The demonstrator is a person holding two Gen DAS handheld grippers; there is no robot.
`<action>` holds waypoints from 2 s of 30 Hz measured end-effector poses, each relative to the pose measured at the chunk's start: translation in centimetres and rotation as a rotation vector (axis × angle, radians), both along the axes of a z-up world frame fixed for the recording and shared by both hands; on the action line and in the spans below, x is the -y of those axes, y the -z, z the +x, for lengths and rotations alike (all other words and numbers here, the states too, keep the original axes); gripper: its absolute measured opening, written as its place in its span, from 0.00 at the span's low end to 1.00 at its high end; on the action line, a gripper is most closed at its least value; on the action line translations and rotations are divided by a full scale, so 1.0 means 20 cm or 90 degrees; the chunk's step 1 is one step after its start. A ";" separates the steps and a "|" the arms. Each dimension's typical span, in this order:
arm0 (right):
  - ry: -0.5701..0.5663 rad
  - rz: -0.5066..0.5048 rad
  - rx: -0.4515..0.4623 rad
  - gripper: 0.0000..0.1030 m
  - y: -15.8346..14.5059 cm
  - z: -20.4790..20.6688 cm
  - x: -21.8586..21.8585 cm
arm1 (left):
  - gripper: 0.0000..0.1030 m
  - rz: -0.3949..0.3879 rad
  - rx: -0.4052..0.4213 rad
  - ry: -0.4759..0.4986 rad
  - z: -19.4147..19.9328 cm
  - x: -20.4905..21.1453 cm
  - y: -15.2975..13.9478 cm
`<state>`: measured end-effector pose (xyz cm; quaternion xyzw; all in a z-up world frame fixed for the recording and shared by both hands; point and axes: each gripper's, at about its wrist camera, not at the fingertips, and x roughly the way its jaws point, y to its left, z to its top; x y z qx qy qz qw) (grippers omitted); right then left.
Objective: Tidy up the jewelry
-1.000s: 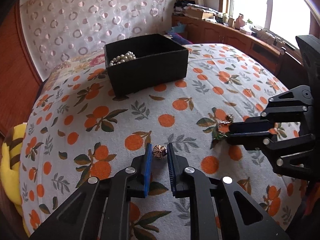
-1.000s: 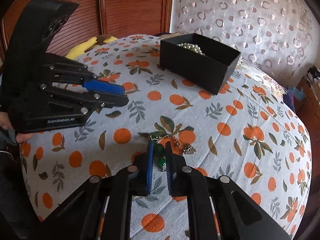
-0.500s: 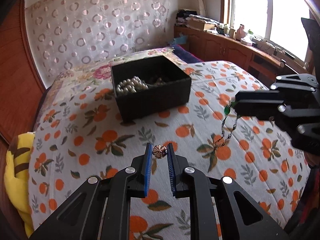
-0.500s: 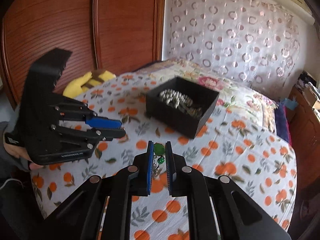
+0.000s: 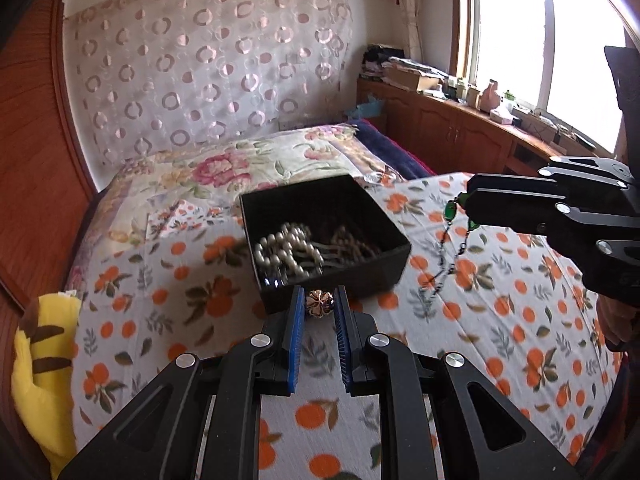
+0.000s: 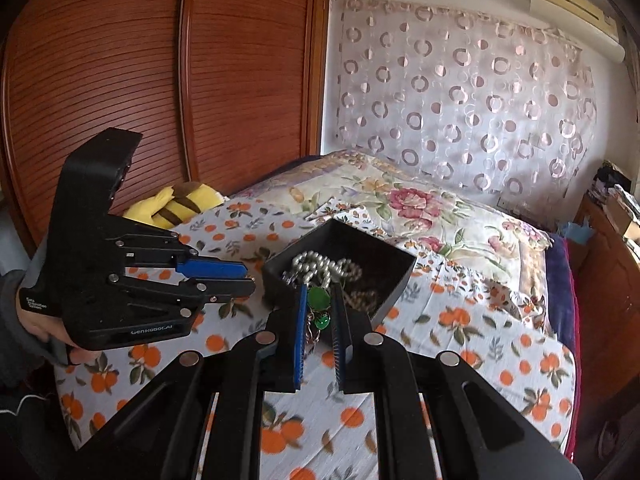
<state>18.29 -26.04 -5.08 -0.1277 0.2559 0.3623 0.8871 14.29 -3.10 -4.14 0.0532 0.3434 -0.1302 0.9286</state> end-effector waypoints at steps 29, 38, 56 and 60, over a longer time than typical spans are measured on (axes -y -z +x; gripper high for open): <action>0.031 0.017 -0.029 0.14 0.06 0.40 -0.06 | 0.14 -0.014 -0.009 -0.023 0.36 -0.03 0.00; 0.071 0.026 -0.035 0.28 0.10 0.32 0.01 | 0.30 -0.015 0.000 -0.031 0.27 -0.02 -0.01; 0.191 0.083 0.009 0.98 0.05 -0.15 0.21 | 0.92 -0.018 0.066 -0.104 -0.25 -0.07 -0.12; 0.204 0.101 0.017 0.98 0.04 -0.25 0.26 | 0.92 -0.013 0.088 -0.129 -0.34 -0.11 -0.15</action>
